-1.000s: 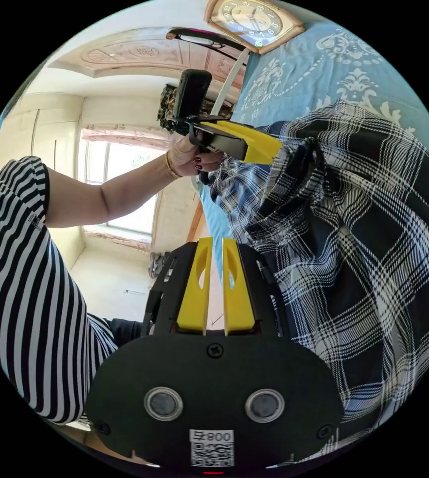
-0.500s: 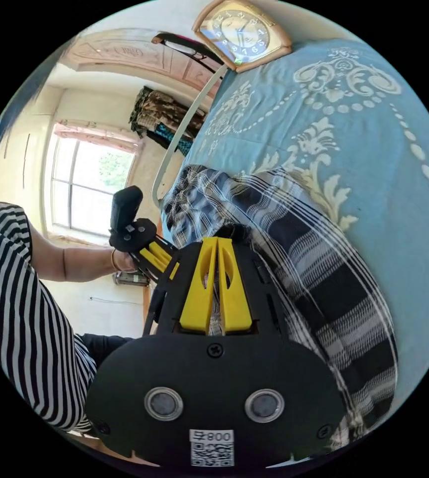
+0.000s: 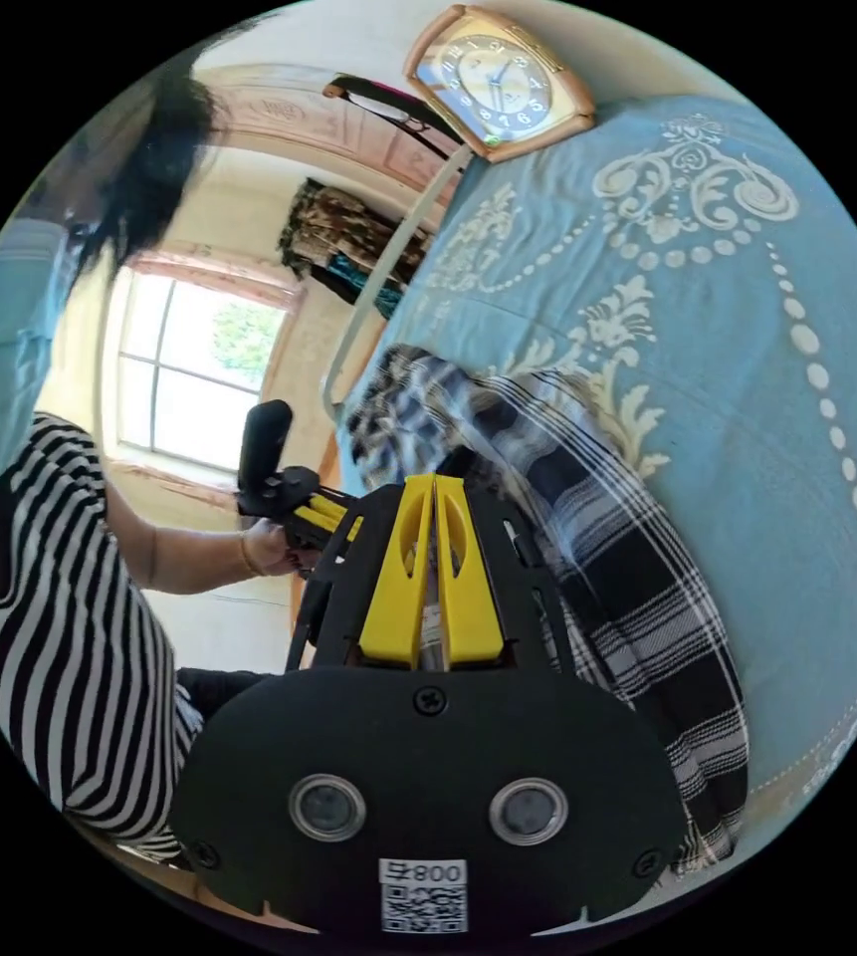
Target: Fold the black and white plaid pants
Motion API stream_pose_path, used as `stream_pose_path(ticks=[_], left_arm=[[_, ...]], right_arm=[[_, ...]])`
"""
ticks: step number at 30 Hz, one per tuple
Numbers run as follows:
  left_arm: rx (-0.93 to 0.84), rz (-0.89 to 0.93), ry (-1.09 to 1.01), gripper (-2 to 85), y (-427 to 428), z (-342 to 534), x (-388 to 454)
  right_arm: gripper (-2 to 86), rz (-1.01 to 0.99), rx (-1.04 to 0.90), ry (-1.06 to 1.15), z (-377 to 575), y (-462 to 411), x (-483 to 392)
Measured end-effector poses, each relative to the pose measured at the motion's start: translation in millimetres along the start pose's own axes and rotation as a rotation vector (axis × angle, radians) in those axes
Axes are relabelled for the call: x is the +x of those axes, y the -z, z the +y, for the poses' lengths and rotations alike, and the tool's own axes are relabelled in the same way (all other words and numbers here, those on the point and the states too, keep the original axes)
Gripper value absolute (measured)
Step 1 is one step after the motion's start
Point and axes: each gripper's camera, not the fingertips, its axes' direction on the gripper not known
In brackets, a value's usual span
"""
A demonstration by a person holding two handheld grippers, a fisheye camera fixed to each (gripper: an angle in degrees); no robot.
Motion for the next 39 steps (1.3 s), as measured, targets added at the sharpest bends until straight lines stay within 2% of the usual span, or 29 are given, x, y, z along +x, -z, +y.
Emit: stream_pose_path(ticks=[4, 10, 14, 18, 22, 25, 28, 39], left_arm=[[0.124, 0.123, 0.168, 0.1, 1.6, 19.5, -34.9], [0.154, 0.100, 0.150, 0.5, 6.8, 30.7, -37.3], [0.094, 0.306, 0.186, 1.6, -19.2, 44.9, -31.7], [-0.040, 0.439, 0.225, 4.8, -59.8, 55.7, -17.2], [-0.124, 0.553, 0.323, 7.2, -103.7, 67.1, -12.5], [-0.121, 0.620, 0.398, 7.5, -124.7, 71.1, -18.4], [-0.058, 0.710, 0.441, 7.4, -135.0, 68.2, -23.3], [0.057, 0.784, 0.512, 2.3, -155.8, 63.8, -38.6]], right_arm=[[0.1, 0.009, -0.109, -0.010, -20.5, -33.6, 14.6], [0.5, -0.008, -0.031, -0.023, -19.7, 4.3, 20.1], [1.8, -0.025, 0.059, -0.114, 11.6, 76.1, 41.7], [5.6, 0.102, 0.051, -0.255, 55.6, 137.2, 58.7], [7.0, 0.203, -0.001, -0.373, 85.8, 158.5, 69.9], [7.4, 0.235, -0.008, -0.413, 96.2, 162.2, 78.4], [7.7, 0.196, -0.006, -0.422, 93.8, 157.6, 89.9], [6.6, 0.030, 0.049, -0.463, 83.1, 162.2, 124.0]])
